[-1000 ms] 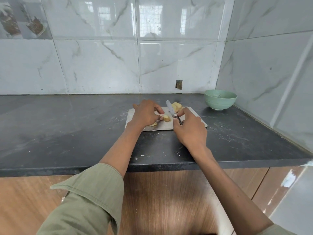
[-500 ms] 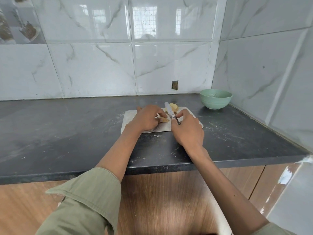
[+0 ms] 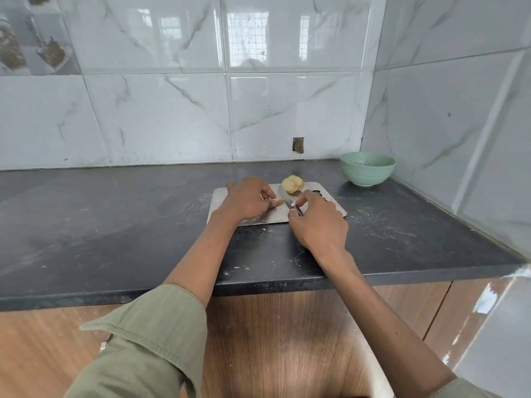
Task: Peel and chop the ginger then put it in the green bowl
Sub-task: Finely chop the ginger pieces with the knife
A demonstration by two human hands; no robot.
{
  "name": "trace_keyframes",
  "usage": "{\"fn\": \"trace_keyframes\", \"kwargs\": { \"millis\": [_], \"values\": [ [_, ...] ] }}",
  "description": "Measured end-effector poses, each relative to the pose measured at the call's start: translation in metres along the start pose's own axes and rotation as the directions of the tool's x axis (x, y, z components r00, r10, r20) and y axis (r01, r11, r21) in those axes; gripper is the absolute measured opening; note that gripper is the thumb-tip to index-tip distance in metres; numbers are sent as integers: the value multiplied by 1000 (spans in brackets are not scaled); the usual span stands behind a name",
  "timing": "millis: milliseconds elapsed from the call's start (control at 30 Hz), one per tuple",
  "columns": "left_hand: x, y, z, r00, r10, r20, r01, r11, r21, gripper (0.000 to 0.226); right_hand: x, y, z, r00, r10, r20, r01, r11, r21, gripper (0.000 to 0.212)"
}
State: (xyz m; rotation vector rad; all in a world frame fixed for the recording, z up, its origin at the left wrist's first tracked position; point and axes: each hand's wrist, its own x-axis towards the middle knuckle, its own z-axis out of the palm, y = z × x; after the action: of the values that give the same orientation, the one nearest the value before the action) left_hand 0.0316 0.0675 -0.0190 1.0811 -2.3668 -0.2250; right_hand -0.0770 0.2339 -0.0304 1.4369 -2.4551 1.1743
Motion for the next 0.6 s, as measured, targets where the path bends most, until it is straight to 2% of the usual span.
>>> {"fn": "trace_keyframes", "kwargs": {
  "millis": [100,233,600],
  "values": [
    [-1,2,0,1000,15,-6,-15,1000,9,28,-2,-1,-1,999,-31,-22,30,999,-27,22],
    [-2,4,0,1000,19,-13,-19,1000,9,17,-3,-4,2,995,-94,-38,90,992,-91,17],
    [-6,7,-2,999,48,4,-48,997,-54,12,11,-1,1,973,-217,75,227,955,-192,18]
  ]
}}
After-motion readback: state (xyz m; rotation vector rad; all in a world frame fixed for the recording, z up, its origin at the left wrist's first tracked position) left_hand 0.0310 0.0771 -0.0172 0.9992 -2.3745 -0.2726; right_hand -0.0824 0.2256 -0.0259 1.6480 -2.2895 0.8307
